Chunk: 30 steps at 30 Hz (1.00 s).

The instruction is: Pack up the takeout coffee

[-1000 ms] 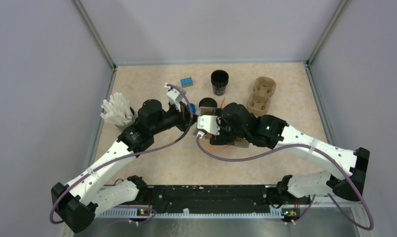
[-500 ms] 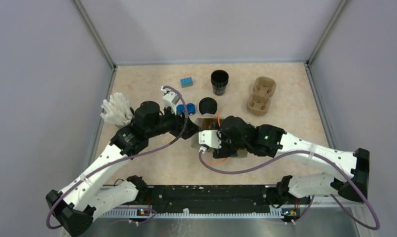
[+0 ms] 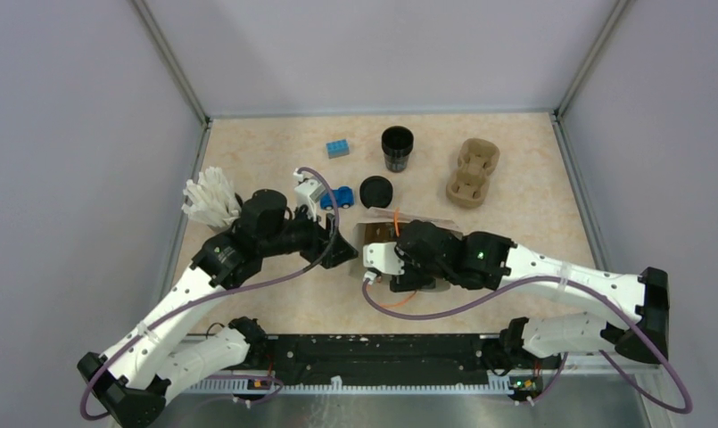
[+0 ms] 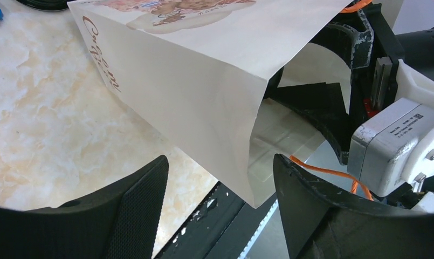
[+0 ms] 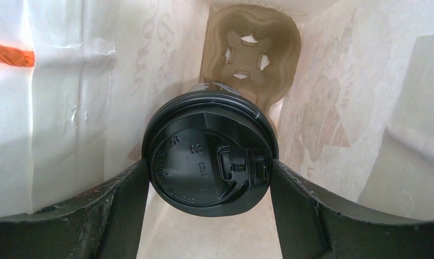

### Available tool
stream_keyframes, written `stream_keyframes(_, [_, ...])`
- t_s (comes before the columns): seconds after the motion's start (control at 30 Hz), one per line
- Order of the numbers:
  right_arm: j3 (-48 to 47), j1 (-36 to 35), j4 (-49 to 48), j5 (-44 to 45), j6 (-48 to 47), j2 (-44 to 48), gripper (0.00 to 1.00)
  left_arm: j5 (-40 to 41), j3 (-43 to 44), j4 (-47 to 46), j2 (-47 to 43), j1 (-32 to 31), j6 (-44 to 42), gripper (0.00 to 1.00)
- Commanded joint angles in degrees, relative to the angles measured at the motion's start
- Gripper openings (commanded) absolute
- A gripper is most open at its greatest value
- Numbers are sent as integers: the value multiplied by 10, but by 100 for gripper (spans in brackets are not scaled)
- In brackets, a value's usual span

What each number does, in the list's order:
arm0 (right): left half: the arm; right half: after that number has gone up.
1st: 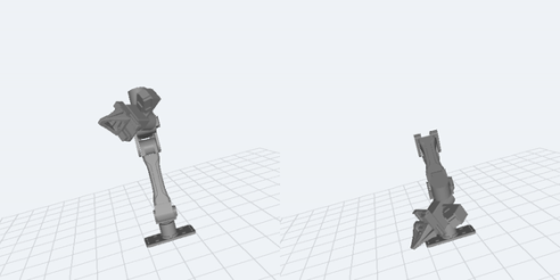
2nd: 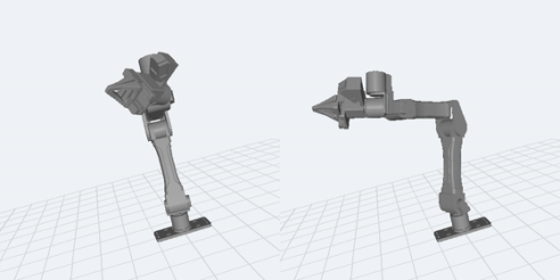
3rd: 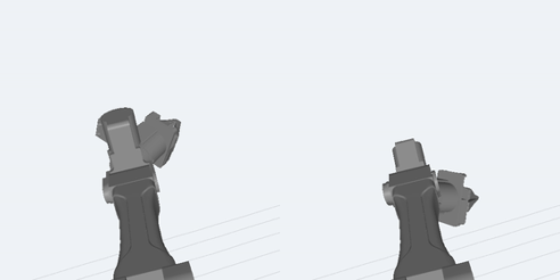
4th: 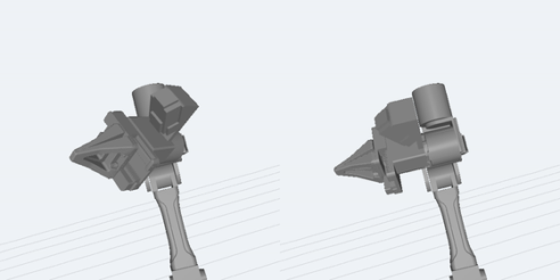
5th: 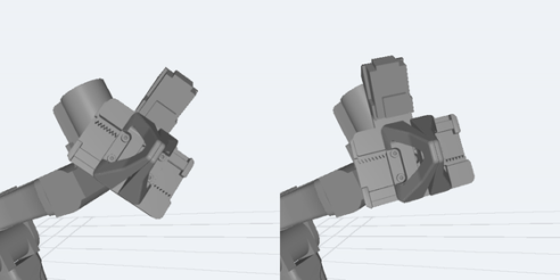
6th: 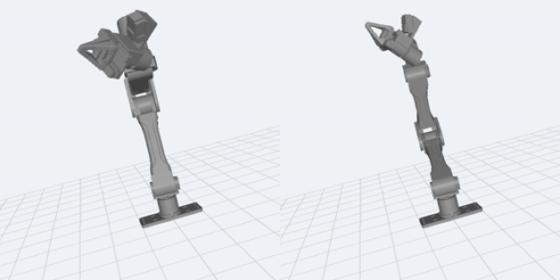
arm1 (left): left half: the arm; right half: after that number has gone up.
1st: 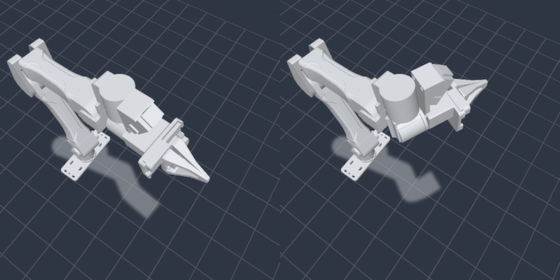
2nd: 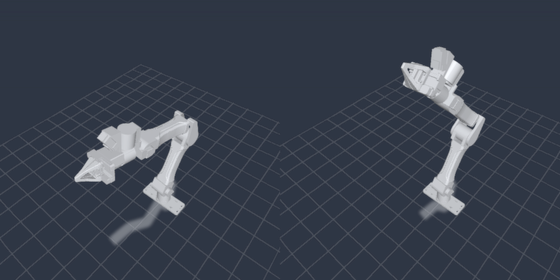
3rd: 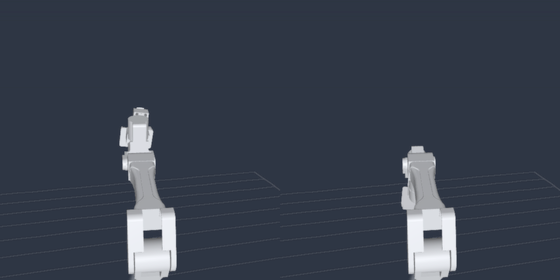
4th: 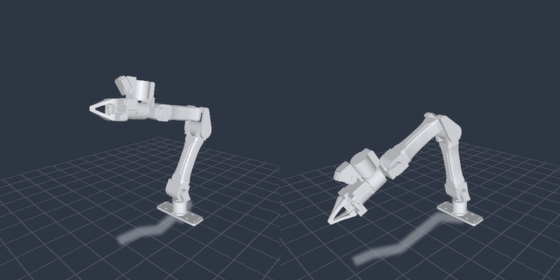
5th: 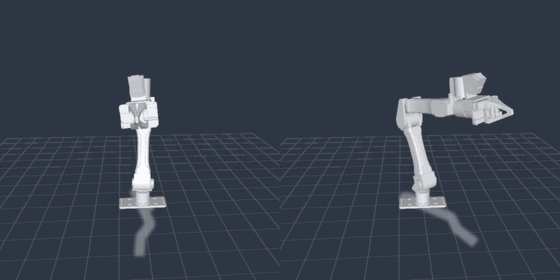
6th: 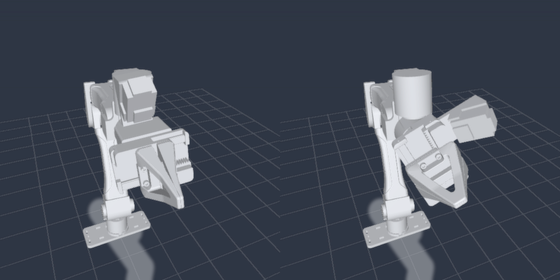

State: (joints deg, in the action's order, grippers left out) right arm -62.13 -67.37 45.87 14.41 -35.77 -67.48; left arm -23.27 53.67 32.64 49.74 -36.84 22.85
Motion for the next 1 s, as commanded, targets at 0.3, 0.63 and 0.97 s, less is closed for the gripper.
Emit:
stream_keyframes(0.3, [17, -18, -17, 41, 13, 3, 60, -37, -26, -65, 1, 2, -10, 35])
stream_keyframes(0.63, [1, -17, -58, 100, -46, -21, 61, -54, -49, -92, -28, 1, -6, 0])
stream_keyframes(0.97, [30, -17, -105, 97, -118, -16, 61, -62, -56, -114, -36, 1, 8, 0])
